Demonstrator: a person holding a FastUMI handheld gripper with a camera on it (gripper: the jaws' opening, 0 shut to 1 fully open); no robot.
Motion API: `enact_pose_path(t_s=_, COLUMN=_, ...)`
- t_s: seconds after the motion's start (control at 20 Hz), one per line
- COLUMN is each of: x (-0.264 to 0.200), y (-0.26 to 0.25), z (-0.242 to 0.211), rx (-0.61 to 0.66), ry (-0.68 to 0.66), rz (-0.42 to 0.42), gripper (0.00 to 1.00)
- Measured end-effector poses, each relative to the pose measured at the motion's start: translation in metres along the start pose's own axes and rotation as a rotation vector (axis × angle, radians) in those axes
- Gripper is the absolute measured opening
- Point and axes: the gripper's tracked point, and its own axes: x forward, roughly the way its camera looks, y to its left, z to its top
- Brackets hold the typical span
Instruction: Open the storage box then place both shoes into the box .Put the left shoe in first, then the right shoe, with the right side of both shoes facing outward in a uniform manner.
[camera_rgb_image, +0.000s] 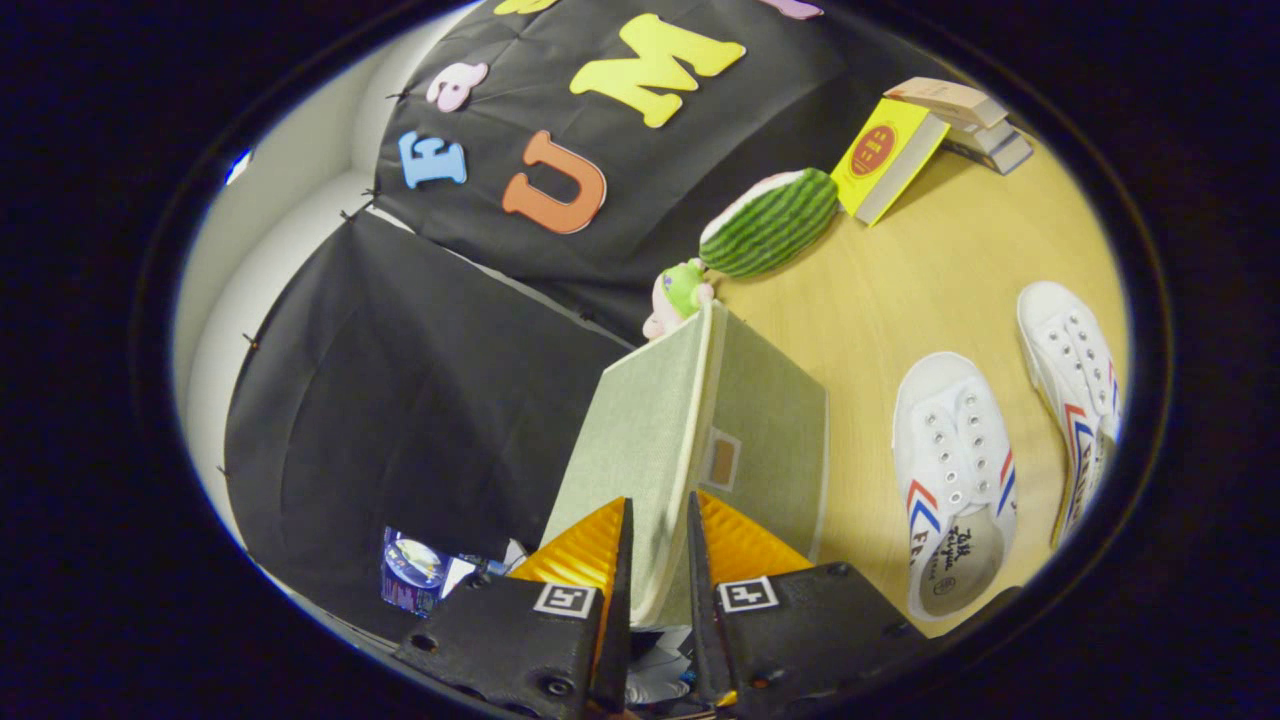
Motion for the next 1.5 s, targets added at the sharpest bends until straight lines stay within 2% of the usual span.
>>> enact_pose_path(t_s=0.25, x=0.009, y=0.002, z=-0.013, rx=0.072, ry=0.061, rz=0.045, gripper=0.33)
enact_pose_path(t_s=0.35, x=0.009, y=0.001, z=-0.011, rx=0.067, ry=0.063, rz=0.035, gripper=0.23)
enact_pose_path(t_s=0.4, x=0.009, y=0.001, z=-0.009, rx=0.082, ry=0.062, rz=0.038, gripper=0.12)
enact_pose_path(t_s=0.45, x=0.004, y=0.006, z=-0.005, rx=0.102, ry=0.054, rz=0.059, gripper=0.07)
enact_pose_path(t_s=0.75, x=-0.017, y=0.055, z=0.019, rx=0.095, ry=0.017, rz=0.189, gripper=0.05)
enact_pose_path(t_s=0.95, x=-0.017, y=0.102, z=0.036, rx=0.014, ry=0.013, rz=0.204, gripper=0.05)
enact_pose_path(t_s=1.05, x=-0.004, y=0.131, z=0.034, rx=-0.076, ry=0.048, rz=0.175, gripper=0.05)
enact_pose_path(t_s=1.25, x=0.034, y=0.193, z=0.024, rx=-0.268, ry=0.118, rz=0.151, gripper=0.06)
enact_pose_path(t_s=1.5, x=0.095, y=0.241, z=-0.016, rx=-0.452, ry=0.22, rz=0.097, gripper=0.1)
